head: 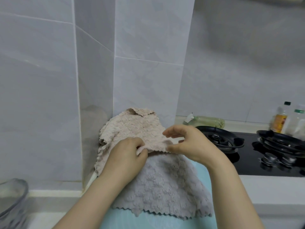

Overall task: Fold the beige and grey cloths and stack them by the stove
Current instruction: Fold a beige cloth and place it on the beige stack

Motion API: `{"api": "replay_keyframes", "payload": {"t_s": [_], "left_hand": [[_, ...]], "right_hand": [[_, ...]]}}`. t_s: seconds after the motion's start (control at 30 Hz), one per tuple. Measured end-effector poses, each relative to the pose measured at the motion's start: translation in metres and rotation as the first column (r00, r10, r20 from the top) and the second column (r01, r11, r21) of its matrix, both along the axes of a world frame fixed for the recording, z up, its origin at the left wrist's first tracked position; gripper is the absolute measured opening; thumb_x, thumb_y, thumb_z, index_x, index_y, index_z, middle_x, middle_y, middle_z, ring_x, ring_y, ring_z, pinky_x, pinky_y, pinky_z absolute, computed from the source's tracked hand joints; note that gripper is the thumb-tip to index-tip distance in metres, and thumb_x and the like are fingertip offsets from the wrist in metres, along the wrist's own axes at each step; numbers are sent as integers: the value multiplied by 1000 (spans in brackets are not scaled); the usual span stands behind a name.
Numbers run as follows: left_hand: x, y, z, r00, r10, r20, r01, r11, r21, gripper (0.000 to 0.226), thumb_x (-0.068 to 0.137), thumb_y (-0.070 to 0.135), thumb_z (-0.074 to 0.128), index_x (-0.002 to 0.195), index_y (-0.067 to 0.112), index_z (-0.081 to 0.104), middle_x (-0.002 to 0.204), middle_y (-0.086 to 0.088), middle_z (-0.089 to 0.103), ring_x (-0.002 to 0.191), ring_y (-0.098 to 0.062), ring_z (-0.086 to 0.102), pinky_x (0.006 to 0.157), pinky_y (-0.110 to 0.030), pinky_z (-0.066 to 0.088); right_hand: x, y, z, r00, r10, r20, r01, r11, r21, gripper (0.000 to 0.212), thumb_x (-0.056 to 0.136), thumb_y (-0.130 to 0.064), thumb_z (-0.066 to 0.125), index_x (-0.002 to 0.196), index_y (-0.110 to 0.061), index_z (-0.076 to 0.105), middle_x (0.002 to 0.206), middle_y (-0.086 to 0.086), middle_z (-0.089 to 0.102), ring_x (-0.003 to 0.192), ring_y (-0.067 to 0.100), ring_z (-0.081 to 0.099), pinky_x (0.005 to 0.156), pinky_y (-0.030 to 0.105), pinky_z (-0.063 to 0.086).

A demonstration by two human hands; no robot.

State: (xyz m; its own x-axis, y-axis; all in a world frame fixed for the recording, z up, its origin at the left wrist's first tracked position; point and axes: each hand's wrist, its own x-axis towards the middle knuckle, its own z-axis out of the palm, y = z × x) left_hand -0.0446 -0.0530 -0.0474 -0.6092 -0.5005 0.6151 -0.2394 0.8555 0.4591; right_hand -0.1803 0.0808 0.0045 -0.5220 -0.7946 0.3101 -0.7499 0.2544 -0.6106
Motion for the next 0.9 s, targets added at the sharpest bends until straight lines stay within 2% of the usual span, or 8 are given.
{"api": "replay_keyframes", "payload": {"t_s": [0.1, 0.27, 0.4, 0.5, 0.57, 0.67, 0.77, 0.9], "left_hand": [[6, 2, 14, 997, -22, -78, 21, 1000, -16, 20, 86, 27, 57, 71, 14, 60, 69, 3, 60, 71, -14, 52, 65, -34, 43], [16, 8, 33, 979, -70, -194, 73, 997, 11, 24, 86, 26, 58, 67, 13, 58, 65, 0, 58, 70, -14, 53, 65, -31, 42], [19, 15, 40, 962, -116, -247, 128, 991, 32, 29, 87, 24, 59, 62, 12, 53, 58, 0, 52, 63, -13, 48, 60, -28, 38], [20, 13, 42, 965, -133, -227, 147, 988, 47, 24, 87, 21, 58, 65, 12, 57, 61, -1, 56, 64, -14, 50, 63, -33, 43], [22, 9, 44, 966, -125, -227, 147, 986, 81, 15, 84, 16, 59, 70, 19, 64, 66, 9, 63, 69, -4, 56, 61, -21, 44], [25, 6, 46, 963, -75, -258, 113, 984, 136, 15, 82, 14, 60, 72, 25, 66, 62, 22, 62, 65, 5, 55, 55, -9, 36], [26, 3, 49, 937, -55, -345, 123, 977, 177, 11, 84, 20, 66, 73, 21, 67, 67, 9, 66, 66, -2, 57, 55, -13, 37], [32, 10, 61, 848, -45, -528, 234, 926, 297, 12, 85, 20, 68, 73, 18, 69, 70, 11, 68, 63, 3, 57, 57, -8, 40]], "right_hand": [[5, -9, -5, 993, -64, -102, 71, 995, 65, 35, 76, -22, 75, 108, -32, 67, 115, -17, 63, 110, 0, 54, 83, 20, 42], [7, -13, -8, 954, -148, -260, 130, 988, -86, 28, 81, -31, 68, 109, -29, 67, 115, -15, 59, 112, 4, 52, 85, 20, 37], [8, -19, -10, 964, -126, -235, 91, 984, -154, 21, 83, -30, 66, 103, -30, 69, 108, -18, 65, 103, 0, 56, 89, 26, 48], [4, -17, -8, 960, -174, -219, 109, 954, -280, 10, 87, -24, 58, 84, -26, 68, 79, -10, 68, 74, 3, 59, 67, 30, 49], [1, -9, -4, 959, -217, -181, 134, 913, -384, 12, 89, -23, 56, 79, -21, 61, 66, -6, 60, 59, 9, 49, 54, 29, 38], [1, 3, 7, 952, -294, -89, 196, 804, -562, 13, 89, -21, 50, 79, -15, 55, 61, -6, 49, 56, 11, 39, 53, 30, 31], [4, 7, 14, 946, -323, -22, 235, 732, -640, 16, 89, -21, 50, 74, -16, 51, 60, -9, 45, 55, 8, 37, 54, 30, 31], [14, 14, 24, 939, -343, -6, 242, 676, -696, 16, 86, -21, 57, 71, -16, 57, 60, -3, 53, 56, 10, 43, 55, 33, 36]]}}
